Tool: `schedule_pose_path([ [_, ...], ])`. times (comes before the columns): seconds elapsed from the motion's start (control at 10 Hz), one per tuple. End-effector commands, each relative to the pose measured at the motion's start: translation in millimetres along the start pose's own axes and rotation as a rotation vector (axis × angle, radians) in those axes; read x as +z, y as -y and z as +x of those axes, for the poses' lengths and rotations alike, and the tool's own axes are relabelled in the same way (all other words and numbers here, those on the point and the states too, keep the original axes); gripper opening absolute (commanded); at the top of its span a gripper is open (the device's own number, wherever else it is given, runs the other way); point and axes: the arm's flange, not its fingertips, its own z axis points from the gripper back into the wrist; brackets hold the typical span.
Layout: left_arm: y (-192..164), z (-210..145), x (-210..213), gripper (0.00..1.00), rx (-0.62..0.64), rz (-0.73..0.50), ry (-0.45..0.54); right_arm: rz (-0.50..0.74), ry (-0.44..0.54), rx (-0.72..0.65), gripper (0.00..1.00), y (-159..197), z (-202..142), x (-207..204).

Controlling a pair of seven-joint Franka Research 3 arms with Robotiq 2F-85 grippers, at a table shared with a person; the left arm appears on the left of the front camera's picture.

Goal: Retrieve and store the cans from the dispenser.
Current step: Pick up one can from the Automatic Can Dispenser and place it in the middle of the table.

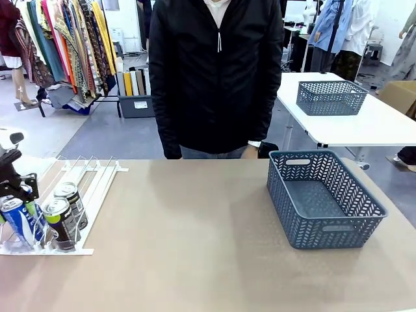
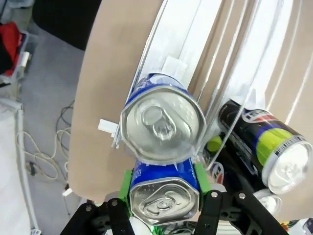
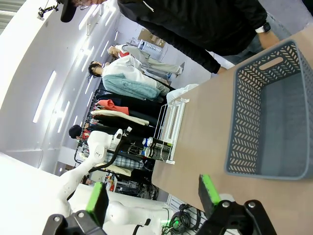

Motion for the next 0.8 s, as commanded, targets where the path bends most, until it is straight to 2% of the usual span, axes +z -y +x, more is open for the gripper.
schedule_pose_path([
  [0.0, 3.1, -20.0, 66.8, 0.00, -0.004, -0.046, 0.060, 0.024, 0.018, 0.027, 1.00, -1.0, 2.5, -2.0],
  [0.1, -1.4, -36.7, 113.1, 0.00, -0.026, -0.069, 0.100, 0.024, 0.018, 0.027, 1.00, -1.0, 2.5, -2.0],
  [0.3, -10.5, -66.5, 174.3, 0.00, -0.138, -0.098, 0.083, 0.024, 0.018, 0.027, 1.00, -1.0, 2.5, -2.0],
  [0.4, -17.0, -82.4, 194.3, 0.00, -0.214, -0.108, 0.104, 0.024, 0.018, 0.027, 1.00, -1.0, 2.5, -2.0],
  [0.6, -39.6, -104.6, 215.3, 0.00, -0.274, -0.162, 0.164, 0.024, 0.018, 0.027, 1.00, -1.0, 2.5, -2.0],
  [0.7, -50.4, -107.1, 216.0, 0.00, -0.206, -0.191, 0.180, 0.024, 0.018, 0.027, 1.00, -1.0, 2.5, -2.0],
])
